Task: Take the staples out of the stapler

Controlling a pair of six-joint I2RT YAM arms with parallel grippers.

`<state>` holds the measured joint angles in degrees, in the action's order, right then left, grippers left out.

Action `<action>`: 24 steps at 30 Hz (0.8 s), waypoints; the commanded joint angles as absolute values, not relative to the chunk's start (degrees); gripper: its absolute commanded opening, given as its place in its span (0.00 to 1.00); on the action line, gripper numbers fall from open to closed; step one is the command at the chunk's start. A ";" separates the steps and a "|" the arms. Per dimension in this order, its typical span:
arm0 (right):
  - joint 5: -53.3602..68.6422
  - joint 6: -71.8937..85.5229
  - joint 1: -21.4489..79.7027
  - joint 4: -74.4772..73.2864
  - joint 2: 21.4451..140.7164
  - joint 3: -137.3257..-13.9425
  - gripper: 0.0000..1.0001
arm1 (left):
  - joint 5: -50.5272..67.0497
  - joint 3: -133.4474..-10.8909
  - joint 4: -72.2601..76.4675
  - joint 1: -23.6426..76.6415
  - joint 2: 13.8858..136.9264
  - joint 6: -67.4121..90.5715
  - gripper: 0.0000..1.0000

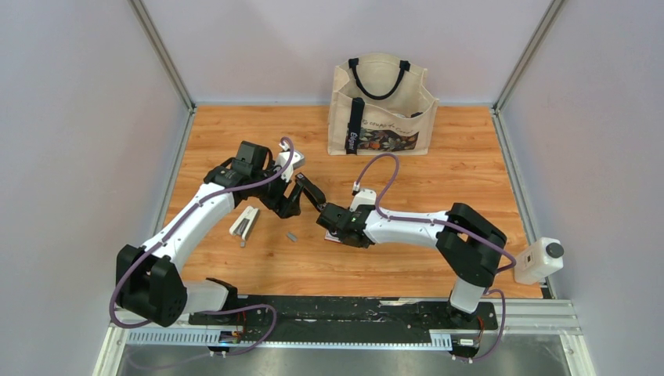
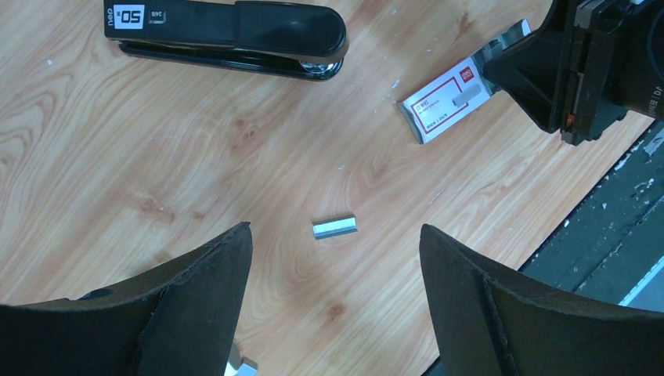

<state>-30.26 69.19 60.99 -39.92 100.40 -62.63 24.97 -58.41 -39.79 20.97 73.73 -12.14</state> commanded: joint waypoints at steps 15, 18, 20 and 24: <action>-30.41 70.22 60.56 -38.85 101.43 -62.23 0.22 | 26.72 -57.83 -38.85 20.74 71.90 -13.36 0.86; -30.41 70.40 60.56 -39.02 101.51 -62.23 0.22 | 26.89 -57.83 -38.85 20.74 71.89 -13.18 0.86; -30.41 70.49 60.56 -39.03 101.34 -62.14 0.22 | 27.24 -57.83 -38.67 20.74 71.81 -12.83 0.86; -30.23 70.49 60.56 -38.94 101.25 -62.05 0.24 | 27.42 -57.83 -38.67 20.74 71.72 -12.83 0.86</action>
